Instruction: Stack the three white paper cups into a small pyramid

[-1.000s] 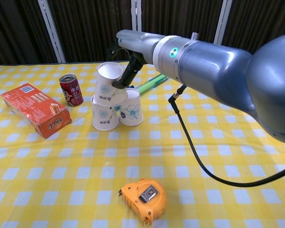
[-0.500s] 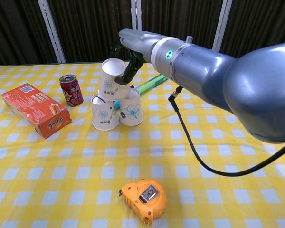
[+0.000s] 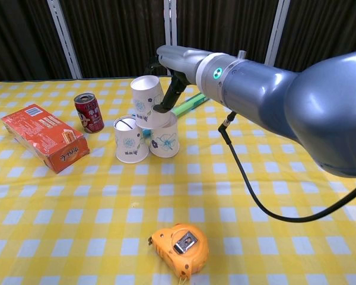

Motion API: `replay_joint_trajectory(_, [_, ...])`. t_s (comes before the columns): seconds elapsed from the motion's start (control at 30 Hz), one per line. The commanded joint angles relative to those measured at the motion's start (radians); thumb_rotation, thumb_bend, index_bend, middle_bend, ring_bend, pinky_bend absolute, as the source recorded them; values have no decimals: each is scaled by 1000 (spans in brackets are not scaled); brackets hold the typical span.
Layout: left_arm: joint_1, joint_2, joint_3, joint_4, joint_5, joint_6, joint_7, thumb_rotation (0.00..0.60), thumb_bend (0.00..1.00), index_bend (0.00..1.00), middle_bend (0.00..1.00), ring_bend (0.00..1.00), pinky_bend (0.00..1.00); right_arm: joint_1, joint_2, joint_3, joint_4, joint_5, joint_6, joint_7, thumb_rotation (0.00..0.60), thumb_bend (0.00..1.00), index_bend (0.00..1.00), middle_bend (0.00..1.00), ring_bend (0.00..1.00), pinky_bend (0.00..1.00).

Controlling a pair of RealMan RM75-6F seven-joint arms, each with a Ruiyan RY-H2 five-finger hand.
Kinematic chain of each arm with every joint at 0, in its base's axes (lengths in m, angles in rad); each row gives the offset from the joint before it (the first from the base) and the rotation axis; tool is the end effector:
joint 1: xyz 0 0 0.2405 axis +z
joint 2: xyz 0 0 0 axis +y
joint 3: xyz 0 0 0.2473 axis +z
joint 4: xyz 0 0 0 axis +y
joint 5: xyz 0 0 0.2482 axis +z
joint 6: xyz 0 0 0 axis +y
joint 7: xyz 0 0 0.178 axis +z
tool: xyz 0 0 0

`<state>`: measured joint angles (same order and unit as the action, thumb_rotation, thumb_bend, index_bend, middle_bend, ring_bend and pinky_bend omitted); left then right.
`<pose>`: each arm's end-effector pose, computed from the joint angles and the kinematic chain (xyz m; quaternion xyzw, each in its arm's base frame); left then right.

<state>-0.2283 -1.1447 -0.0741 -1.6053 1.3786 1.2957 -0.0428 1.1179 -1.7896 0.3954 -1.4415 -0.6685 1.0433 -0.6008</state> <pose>-0.3108 0.2670 0.0932 -0.6035 -0.4405 -0.3809 0.5447 0.0389 -0.4023 -0.1005 0.7062 -0.4074 0.4288 0.3891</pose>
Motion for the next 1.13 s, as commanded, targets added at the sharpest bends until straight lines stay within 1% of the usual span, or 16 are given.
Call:
replay_joint_trajectory(0.03, [1,0,0,-2,1,2,1,600,212,0,0,0,0,-1,13,2,-30,14,12,-16,600,174,193,12,0,46])
replay_joint_trajectory(0.13, [2,0,0,-2,1,5,4,600,212,0,0,0,0,-4,29,3,-60,21,20,-27,600,167,137,0,0,36])
replay_joint_trajectory(0.3, [1,-2,-1,2,-2,3,7,600,212,0,0,0,0,-23,74,-5,-127,-1,65,-49,600,167,135,0,0,36])
replay_joint_trajectory(0.4, [2,-4,-4,4,-6,6,9,600,211,0,0,0,0,-56,130,-21,-200,-38,113,-59,600,166,135,0,0,29])
replay_joint_trajectory(0.47, [3,-5,-5,5,-9,7,13,600,211,0,0,0,0,-97,185,-44,-265,-80,155,-56,600,166,134,0,0,21])
replay_joint_trajectory(0.53, [4,-6,-7,7,-13,10,15,600,211,0,0,0,0,-144,239,-76,-324,-129,195,-45,600,167,130,0,0,7])
replay_joint_trajectory(0.6, [6,-8,-8,8,-15,15,20,600,211,0,0,0,0,-216,317,-132,-395,-213,238,-8,600,167,116,0,0,0])
replay_joint_trajectory(0.63, [6,-8,-8,8,-16,16,21,600,211,0,0,0,0,-226,328,-141,-402,-226,244,-1,600,166,106,0,0,0])
replay_joint_trajectory(0.67, [7,-10,-8,9,-15,17,25,600,208,0,0,0,0,-263,361,-169,-419,-259,271,15,600,162,82,0,0,0])
replay_joint_trajectory(0.73, [7,-14,-3,9,-6,20,35,600,203,0,0,0,0,-350,447,-249,-453,-343,308,74,600,156,50,0,0,0])
replay_joint_trajectory(0.8, [8,-14,4,5,6,22,42,600,199,0,0,0,0,-420,511,-304,-456,-393,336,139,600,153,36,0,0,0])
replay_joint_trajectory(0.9, [14,-16,13,2,24,36,59,600,197,0,0,0,0,-522,579,-378,-407,-500,386,270,600,150,30,0,0,0])
replay_joint_trajectory(1.03, [24,-25,26,5,48,59,84,600,194,0,0,0,0,-646,611,-462,-288,-615,460,420,600,148,27,0,0,0])
replay_joint_trajectory(1.13, [31,-31,38,7,64,67,95,600,194,0,0,0,0,-728,607,-506,-188,-665,504,513,600,147,17,0,0,0])
